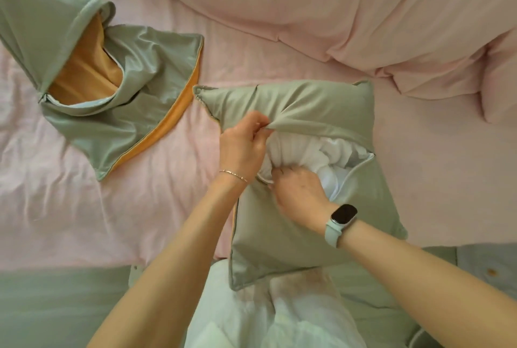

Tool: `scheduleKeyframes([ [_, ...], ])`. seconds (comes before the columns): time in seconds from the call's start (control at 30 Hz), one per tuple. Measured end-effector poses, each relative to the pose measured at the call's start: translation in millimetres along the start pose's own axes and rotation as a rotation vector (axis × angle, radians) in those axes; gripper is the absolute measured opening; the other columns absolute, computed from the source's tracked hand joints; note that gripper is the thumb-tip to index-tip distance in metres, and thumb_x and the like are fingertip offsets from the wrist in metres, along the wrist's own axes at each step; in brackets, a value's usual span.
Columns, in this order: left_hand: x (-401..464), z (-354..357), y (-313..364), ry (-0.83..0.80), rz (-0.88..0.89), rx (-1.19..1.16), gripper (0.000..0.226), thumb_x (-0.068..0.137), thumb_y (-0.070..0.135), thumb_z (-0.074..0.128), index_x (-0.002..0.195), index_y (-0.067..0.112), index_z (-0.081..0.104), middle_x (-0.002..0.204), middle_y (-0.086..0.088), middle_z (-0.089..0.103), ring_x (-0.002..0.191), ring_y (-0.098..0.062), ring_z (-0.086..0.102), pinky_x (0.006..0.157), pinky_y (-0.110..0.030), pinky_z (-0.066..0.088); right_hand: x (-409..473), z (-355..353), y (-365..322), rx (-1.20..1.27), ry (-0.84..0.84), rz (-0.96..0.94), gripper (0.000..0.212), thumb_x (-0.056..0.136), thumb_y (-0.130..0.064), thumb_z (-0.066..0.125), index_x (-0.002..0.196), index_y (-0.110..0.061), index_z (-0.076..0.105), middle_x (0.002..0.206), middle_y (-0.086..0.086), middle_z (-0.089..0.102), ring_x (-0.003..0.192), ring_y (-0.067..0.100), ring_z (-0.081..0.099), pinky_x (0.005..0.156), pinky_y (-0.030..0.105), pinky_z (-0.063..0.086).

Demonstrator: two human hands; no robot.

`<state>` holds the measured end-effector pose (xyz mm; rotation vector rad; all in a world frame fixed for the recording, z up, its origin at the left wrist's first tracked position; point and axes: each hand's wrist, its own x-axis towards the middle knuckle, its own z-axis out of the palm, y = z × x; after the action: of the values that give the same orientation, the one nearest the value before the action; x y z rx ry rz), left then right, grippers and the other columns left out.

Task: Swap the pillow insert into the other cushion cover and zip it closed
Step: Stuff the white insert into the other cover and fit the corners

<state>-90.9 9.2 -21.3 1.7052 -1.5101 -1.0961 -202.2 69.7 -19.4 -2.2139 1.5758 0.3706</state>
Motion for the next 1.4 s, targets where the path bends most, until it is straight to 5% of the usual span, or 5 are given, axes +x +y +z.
scheduleKeyframes([
  [0.23, 60, 9, 69, -0.432, 0.249, 0.023, 0.017, 0.084, 0.009, 0.059, 0.101, 0.009, 0.064, 0.102, -0.001, 0.067, 0.099, -0.021, 0.061, 0.092, -0.029, 0.044, 34, -40, 19, 0.496, 0.207, 0.481, 0.028, 0.099, -0.025, 0.035, 0.105, -0.006, 0.055, 0.105, 0.02, 0.063, 0.1, 0.039, 0.055, 0.071, 0.037, 0.034],
  [0.43, 20, -12, 34, 0.118, 0.245, 0.38, 0.043, 0.08, 0.044, 0.04, 0.101, 0.016, 0.065, 0.105, -0.002, 0.065, 0.101, -0.03, 0.056, 0.082, -0.038, 0.041, 52, -75, 59, 1.374, 0.419, 1.067, 0.022, 0.092, -0.01, 0.049, 0.105, 0.003, 0.06, 0.1, 0.013, 0.062, 0.096, 0.028, 0.06, 0.081, 0.038, 0.046],
  [0.7, 39, -5, 30, -0.364, 0.365, 0.509, 0.067, 0.077, 0.054, 0.04, 0.136, 0.023, 0.04, 0.153, 0.009, 0.02, 0.144, -0.015, 0.004, 0.114, -0.04, -0.007, 17, -101, 65, 2.266, 0.145, 1.135, 0.031, 0.101, -0.007, 0.028, 0.091, 0.005, 0.055, 0.12, 0.015, 0.056, 0.123, 0.031, 0.048, 0.089, 0.044, 0.039],
  [0.97, 39, 55, 17, -0.112, 0.398, 0.555, 0.026, 0.078, 0.024, 0.053, 0.096, 0.013, 0.067, 0.116, -0.013, 0.062, 0.112, -0.036, 0.055, 0.089, -0.044, 0.044, 15, -71, 98, 1.167, 0.424, 0.742, 0.029, 0.094, -0.003, 0.038, 0.112, -0.005, 0.061, 0.114, 0.01, 0.062, 0.099, 0.021, 0.059, 0.091, 0.036, 0.049],
  [1.4, 98, 90, 33, -0.083, 0.252, 0.617, 0.006, 0.088, -0.001, 0.051, 0.091, 0.002, 0.055, 0.076, -0.017, 0.063, 0.071, -0.037, 0.06, 0.055, -0.034, 0.031, 67, -12, 151, 0.528, 0.489, 0.241, 0.039, 0.083, -0.027, 0.034, 0.099, -0.005, 0.062, 0.096, 0.01, 0.064, 0.086, 0.031, 0.058, 0.077, 0.031, 0.04],
])
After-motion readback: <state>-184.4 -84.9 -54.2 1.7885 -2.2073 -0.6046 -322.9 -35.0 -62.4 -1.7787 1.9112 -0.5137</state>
